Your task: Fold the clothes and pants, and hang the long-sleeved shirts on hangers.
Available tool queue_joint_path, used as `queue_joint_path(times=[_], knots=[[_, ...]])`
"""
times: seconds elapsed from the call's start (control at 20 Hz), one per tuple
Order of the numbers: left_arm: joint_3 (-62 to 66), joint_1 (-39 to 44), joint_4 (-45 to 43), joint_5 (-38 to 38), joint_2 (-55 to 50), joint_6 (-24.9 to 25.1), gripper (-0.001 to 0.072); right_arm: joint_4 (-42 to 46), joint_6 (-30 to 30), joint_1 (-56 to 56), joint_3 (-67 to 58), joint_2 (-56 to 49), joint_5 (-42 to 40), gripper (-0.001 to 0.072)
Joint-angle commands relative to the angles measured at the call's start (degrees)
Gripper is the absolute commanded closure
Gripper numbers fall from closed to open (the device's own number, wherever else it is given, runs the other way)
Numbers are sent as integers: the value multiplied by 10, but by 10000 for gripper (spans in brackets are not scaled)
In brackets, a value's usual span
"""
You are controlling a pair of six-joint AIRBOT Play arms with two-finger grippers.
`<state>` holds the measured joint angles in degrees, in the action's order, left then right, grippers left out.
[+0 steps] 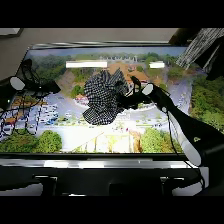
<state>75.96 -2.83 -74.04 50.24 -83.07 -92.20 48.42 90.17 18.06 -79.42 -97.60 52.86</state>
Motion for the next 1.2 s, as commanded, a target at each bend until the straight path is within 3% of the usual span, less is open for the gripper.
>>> queue_joint_path(times=[0.0,0.1,0.3,0.4,0.65,0.9,1.15], knots=[[0,-18,55,25,2,0,-13,54,33,6,0,32,26,685],[0,-48,97,64,7,2,-13,160,78,6,0,87,95,686],[-41,-94,109,123,31,16,-13,287,93,7,33,213,244,687],[-103,-102,143,111,47,30,-13,296,118,7,102,292,250,686],[-224,-49,377,17,37,136,-13,302,215,7,284,438,234,686],[-222,51,430,-59,-23,144,-13,303,249,7,337,486,206,685],[-211,109,477,-61,-76,150,-13,303,263,7,337,486,162,685]])
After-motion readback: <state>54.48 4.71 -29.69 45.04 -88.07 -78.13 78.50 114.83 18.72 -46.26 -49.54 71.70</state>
